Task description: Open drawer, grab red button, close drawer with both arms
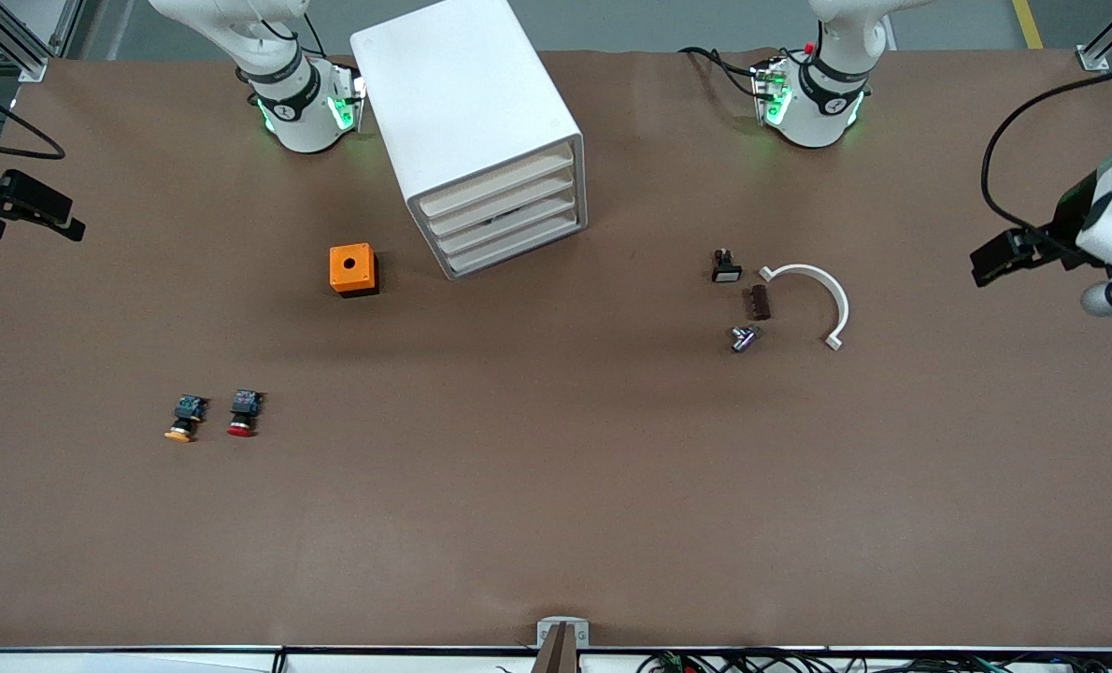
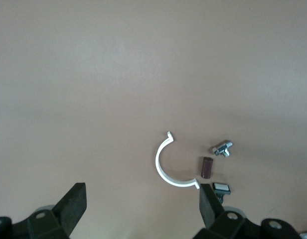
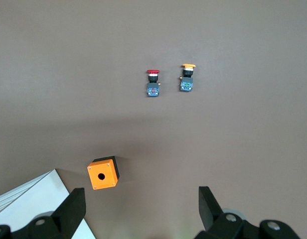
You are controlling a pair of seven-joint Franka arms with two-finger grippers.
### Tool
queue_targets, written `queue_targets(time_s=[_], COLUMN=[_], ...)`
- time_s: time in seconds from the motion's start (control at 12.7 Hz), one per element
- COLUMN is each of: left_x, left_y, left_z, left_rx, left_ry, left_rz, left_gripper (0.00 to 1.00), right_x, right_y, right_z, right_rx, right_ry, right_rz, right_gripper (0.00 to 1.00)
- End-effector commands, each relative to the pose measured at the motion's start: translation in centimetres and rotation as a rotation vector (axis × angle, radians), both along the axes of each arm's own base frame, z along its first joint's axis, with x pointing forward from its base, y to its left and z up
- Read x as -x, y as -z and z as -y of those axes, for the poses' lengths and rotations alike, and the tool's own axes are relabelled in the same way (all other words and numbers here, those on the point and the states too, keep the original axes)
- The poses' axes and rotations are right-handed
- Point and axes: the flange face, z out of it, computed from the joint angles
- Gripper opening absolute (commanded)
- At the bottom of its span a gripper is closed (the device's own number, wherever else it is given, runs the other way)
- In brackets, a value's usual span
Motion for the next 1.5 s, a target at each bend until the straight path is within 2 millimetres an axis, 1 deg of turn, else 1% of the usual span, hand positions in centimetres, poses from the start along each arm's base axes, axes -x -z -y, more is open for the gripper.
queue_targets(time_s=[0.0, 0.08, 0.24, 0.32, 0.39, 0.47, 0.63, 1.1, 1.26, 1.42], left_x=[3.2, 3.9, 4.9, 5.3, 5.8, 5.9, 5.9, 5.7, 5.4, 5.2], left_y=[-0.8, -0.9, -1.0, -1.0, -1.5, -1.6, -1.7, -1.9, -2.3, -2.0], left_z=[-2.2, -3.0, -2.7, -2.0, -1.8, -1.8, -1.3, -1.3, -1.3, -1.3], left_rx=[0.055, 0.069, 0.075, 0.074, 0.073, 0.074, 0.073, 0.072, 0.072, 0.072], left_ry=[0.019, 0.036, 0.045, 0.059, 0.062, 0.062, 0.069, 0.075, 0.077, 0.075], left_rz=[-0.007, -0.011, -0.006, -0.008, 0.001, 0.003, 0.006, 0.004, 0.013, 0.008], left_gripper=[1.0, 1.0, 1.0, 1.0, 1.0, 1.0, 1.0, 1.0, 1.0, 1.0], right_x=[0.9, 0.9, 0.9, 0.9, 0.9, 0.9, 0.9, 0.9, 0.9, 0.9], right_y=[-0.4, -0.4, -0.4, -0.4, -0.4, -0.4, -0.4, -0.4, -0.4, -0.4], right_z=[0.2, 0.2, 0.1, 0.0, 0.0, 0.0, 0.0, -0.1, -0.1, -0.1], right_rx=[0.017, 0.017, 0.017, 0.016, 0.016, 0.016, 0.015, 0.012, 0.009, 0.007], right_ry=[-0.026, -0.024, -0.027, -0.027, -0.029, -0.029, -0.027, -0.027, -0.027, -0.027], right_rz=[0.016, 0.016, 0.016, 0.016, 0.016, 0.017, 0.017, 0.018, 0.018, 0.018], right_gripper=[1.0, 1.0, 1.0, 1.0, 1.0, 1.0, 1.0, 1.0, 1.0, 1.0])
